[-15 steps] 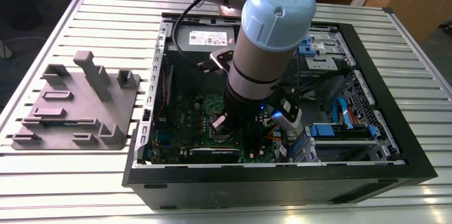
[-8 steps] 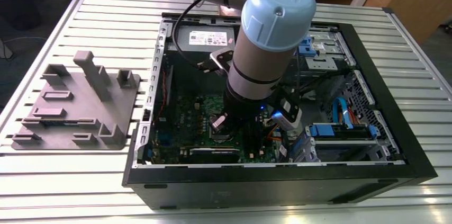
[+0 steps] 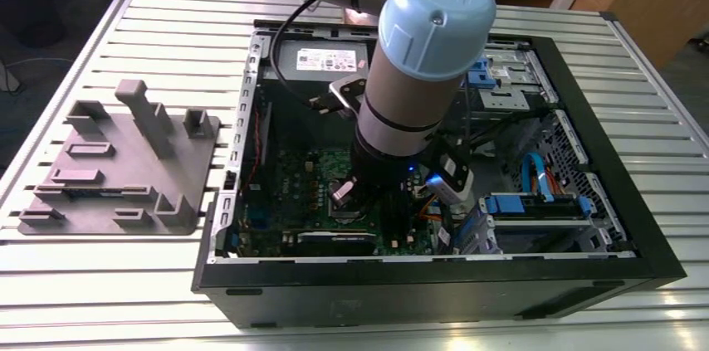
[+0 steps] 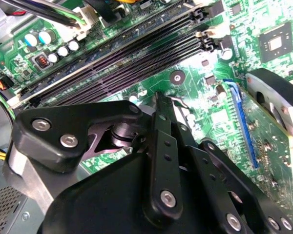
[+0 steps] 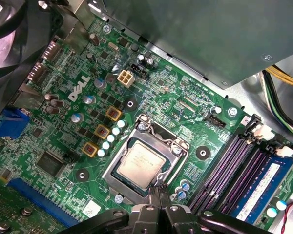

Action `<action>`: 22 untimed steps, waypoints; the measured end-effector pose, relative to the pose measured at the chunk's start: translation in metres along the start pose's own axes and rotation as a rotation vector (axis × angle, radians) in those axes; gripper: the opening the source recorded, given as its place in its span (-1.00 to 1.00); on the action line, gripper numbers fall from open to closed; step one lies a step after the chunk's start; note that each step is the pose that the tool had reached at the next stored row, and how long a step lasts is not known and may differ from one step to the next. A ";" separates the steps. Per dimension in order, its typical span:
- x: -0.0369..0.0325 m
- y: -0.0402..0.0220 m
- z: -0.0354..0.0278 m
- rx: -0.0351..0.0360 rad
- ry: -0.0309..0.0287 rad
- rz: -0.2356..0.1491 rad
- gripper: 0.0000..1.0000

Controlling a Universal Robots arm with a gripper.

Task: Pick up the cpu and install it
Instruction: 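Install the first cpu locking lever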

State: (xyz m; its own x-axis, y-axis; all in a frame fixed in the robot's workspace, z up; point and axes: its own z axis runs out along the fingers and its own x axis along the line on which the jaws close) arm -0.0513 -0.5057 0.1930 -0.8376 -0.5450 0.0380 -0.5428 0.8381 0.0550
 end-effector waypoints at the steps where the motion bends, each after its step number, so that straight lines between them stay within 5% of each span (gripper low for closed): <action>1: 0.0000 0.0000 -0.0007 -0.0001 0.0000 0.000 -0.80; 22: 0.0036 0.0009 -0.0012 0.0010 -0.0018 0.000 -0.80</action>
State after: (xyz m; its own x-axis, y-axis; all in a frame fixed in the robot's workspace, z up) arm -0.0548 -0.5069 0.1944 -0.8376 -0.5451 0.0362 -0.5430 0.8380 0.0540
